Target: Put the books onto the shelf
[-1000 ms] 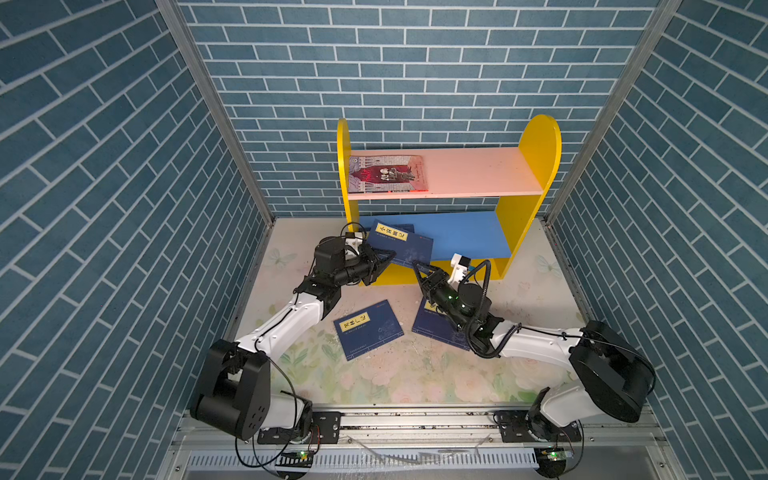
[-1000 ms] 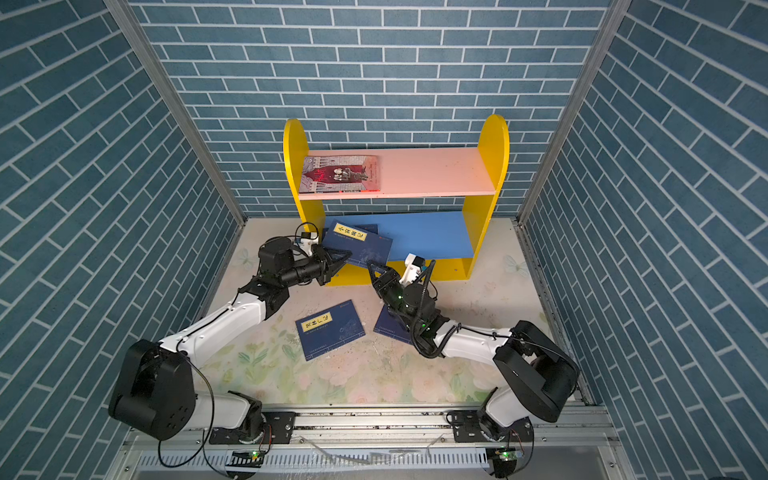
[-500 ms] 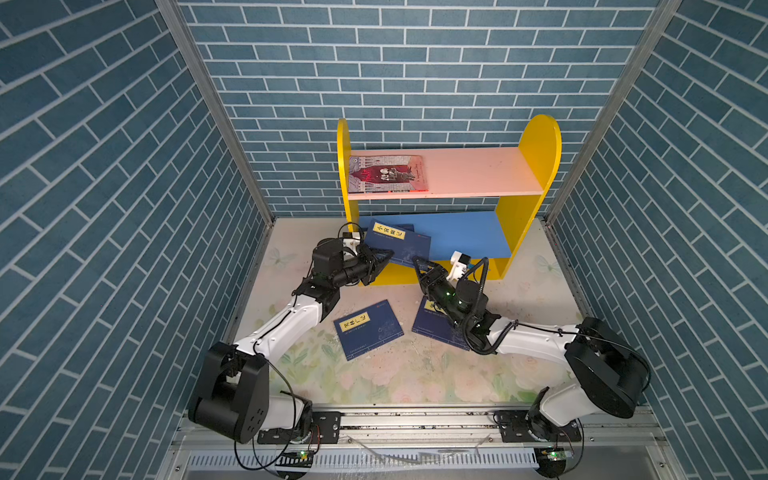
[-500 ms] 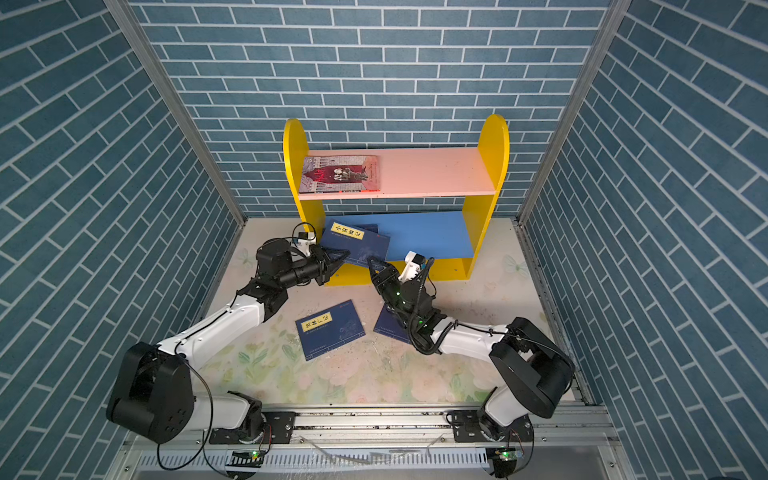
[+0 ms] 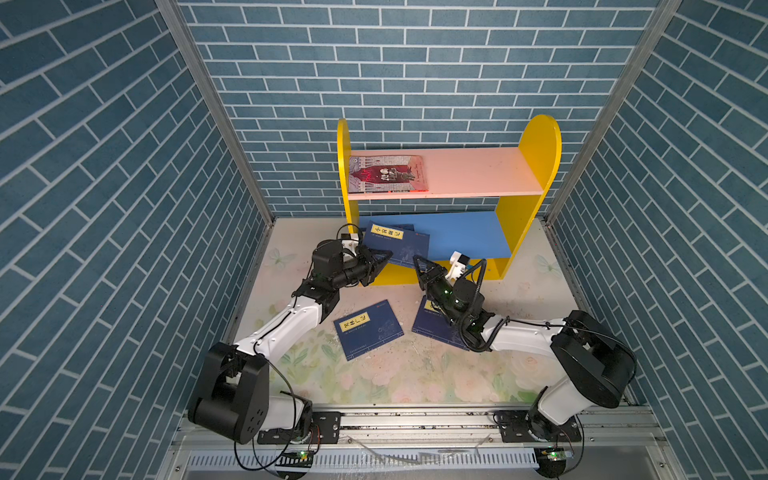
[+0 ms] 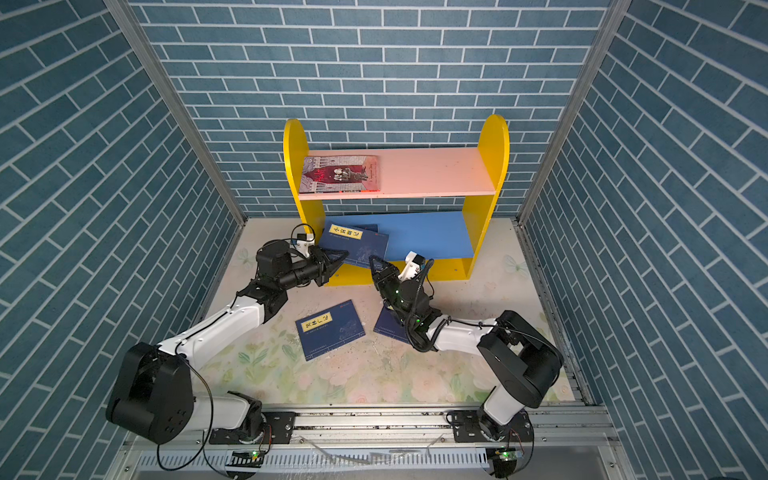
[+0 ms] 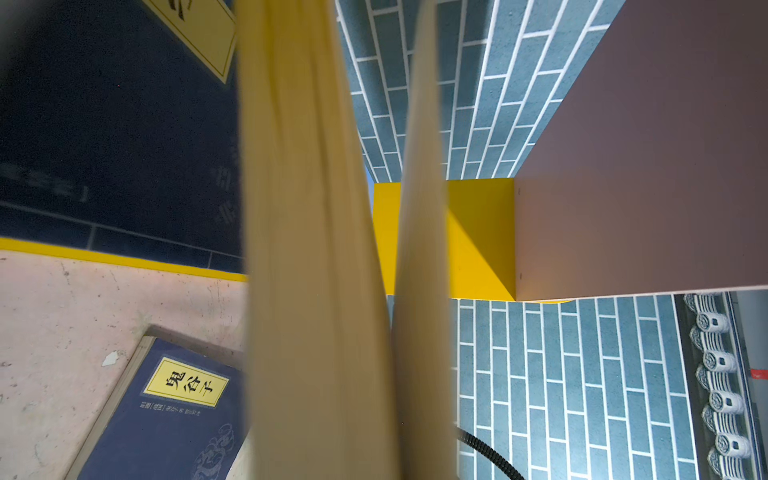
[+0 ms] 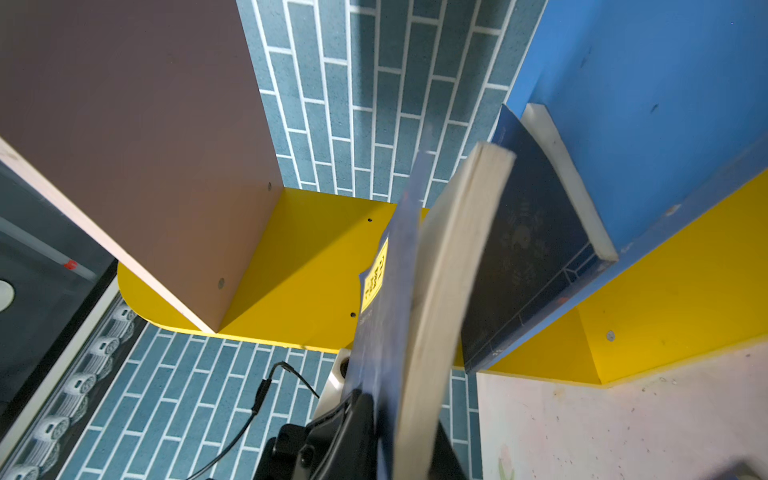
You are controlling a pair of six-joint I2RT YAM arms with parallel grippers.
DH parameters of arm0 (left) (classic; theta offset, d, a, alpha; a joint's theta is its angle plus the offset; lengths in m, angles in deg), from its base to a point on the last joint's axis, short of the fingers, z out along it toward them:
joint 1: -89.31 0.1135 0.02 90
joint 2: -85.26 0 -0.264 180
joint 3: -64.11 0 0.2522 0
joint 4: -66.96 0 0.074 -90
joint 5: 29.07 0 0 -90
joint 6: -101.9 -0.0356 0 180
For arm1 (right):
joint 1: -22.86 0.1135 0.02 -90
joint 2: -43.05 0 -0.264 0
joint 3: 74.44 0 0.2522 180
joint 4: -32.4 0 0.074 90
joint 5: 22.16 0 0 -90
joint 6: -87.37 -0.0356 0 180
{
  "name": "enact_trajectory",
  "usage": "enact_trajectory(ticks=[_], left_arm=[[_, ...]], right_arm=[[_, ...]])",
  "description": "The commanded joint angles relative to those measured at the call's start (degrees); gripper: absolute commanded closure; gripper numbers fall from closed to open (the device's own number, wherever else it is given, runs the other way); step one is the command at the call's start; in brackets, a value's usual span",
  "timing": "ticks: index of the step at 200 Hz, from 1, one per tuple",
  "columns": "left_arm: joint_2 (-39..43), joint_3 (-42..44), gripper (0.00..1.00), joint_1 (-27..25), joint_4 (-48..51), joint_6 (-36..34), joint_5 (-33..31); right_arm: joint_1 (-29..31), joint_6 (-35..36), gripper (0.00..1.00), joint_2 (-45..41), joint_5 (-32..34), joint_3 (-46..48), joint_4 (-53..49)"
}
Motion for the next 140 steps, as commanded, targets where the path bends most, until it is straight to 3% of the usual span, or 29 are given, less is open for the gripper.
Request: enact_trajectory(ticks=[1, 25, 47, 75, 99, 140], left_arm=[[1.86, 1.10, 1.00, -0.53, -1.14, -1.38, 1.33], [2.27, 1.44, 0.90, -0.53, 0.22, -2.12, 1.30], [2.60, 1.52, 0.60, -0.45, 0.56, -2.37, 1.30], [4.46, 0.34, 0.40, 0.04, 8.42, -5.41, 2.00], [6.77, -2.21, 0.37, 1.08, 25.03, -12.70, 1.50], [9.88, -4.67, 0.36, 2.81, 40.01, -21.05, 3.04]], right_arm=[[-0.54, -0.66, 0.88, 1.58, 0.54, -1.88, 4.00], [-0.77, -0.70, 0.94, 1.86, 0.15, -1.75, 4.44], [-1.16, -0.79, 0.96, 1.77, 0.28, -1.37, 4.77], [-2.30, -0.53, 0.98, 1.38, -0.79, -1.55, 4.57], [-3.88, 0.01, 0.98, 0.16, -2.35, -1.42, 1.26], [-7.22, 3.40, 0.99, -2.28, -7.83, -2.70, -6.76]])
